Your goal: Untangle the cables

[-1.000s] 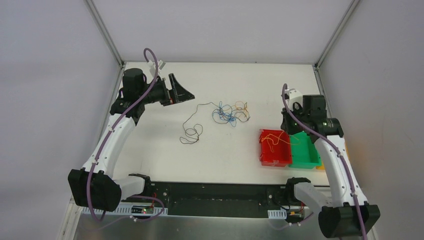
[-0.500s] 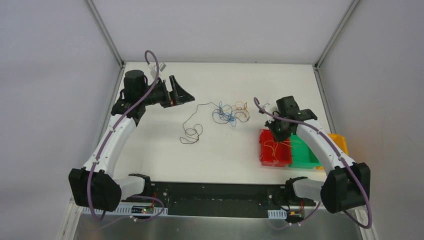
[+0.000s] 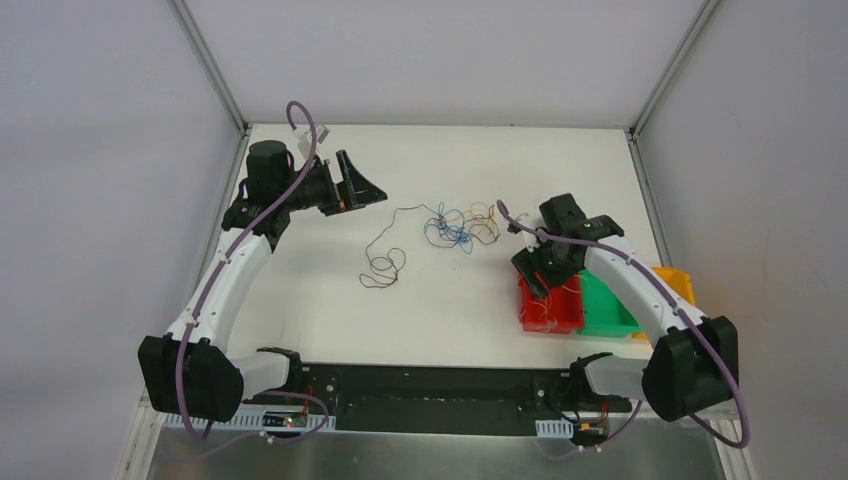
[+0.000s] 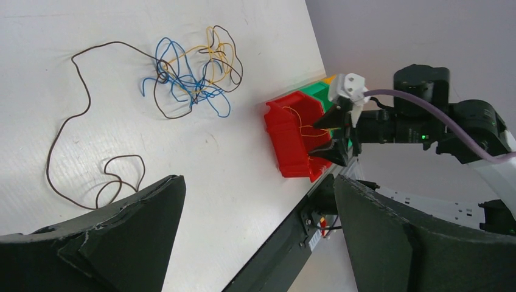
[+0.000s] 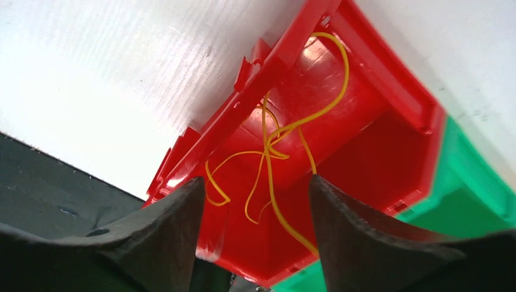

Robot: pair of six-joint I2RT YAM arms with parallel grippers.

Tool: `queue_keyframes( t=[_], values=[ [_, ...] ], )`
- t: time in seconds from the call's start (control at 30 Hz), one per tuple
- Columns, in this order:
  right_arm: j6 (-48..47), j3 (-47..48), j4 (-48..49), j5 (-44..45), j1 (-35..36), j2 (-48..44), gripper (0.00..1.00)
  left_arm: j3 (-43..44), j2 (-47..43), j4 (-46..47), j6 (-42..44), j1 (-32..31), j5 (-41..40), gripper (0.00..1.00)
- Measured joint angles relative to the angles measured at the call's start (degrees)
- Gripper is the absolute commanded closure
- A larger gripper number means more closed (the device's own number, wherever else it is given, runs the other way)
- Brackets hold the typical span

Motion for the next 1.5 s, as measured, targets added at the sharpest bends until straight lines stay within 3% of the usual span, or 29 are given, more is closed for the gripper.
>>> queue_keyframes(
  t=[0.1, 0.33, 0.63, 0.7, 0.73, 0.8, 0.83, 1.37, 1.5],
  values=[
    [-0.1, 2.8, -2.4, -0.2, 0.0, -3.3, 0.24, 0.0, 0.1, 0.0, 0.0, 0.0, 0.0, 0.03],
    [-1.6, 10.0, -9.3, -2.3, -4.2, -9.2, 0.24, 0.0, 0.1, 0.0, 0.0, 0.0, 0.0, 0.04],
    [-7.4, 10.1, -10.6, -3.0, -15.1, -6.1, 0.4, 0.0, 0.1, 0.0, 0.0, 0.0, 0.0, 0.04],
    [-8.4, 9.6, -9.4, -3.1, -15.4, -5.7, 0.5, 0.0, 0.1, 0.0, 0.0, 0.0, 0.0, 0.04],
    [-9.0, 9.1, -8.5, -3.1, -15.5, -5.7, 0.6, 0.0, 0.1, 0.0, 0.0, 0.0, 0.0, 0.05],
    [-10.1, 7.7, -6.8, -3.2, -15.5, -5.4, 0.91, 0.0, 0.1, 0.0, 0.0, 0.0, 0.0, 0.05],
    [-10.8, 7.3, -6.4, -3.3, -15.5, -5.1, 1.0, 0.0, 0.1, 0.0, 0.0, 0.0, 0.0, 0.05],
    [-7.2, -3.6, -2.9, -9.8, -8.2, -0.3, 1.0, -0.1, 2.2, -2.1, 1.8, 0.0, -0.2, 0.05],
    [-6.9, -3.9, -3.6, -9.5, -8.2, -0.2, 0.63, -0.1, 2.9, -5.1, 4.1, 0.4, -0.7, 0.02]
  ],
)
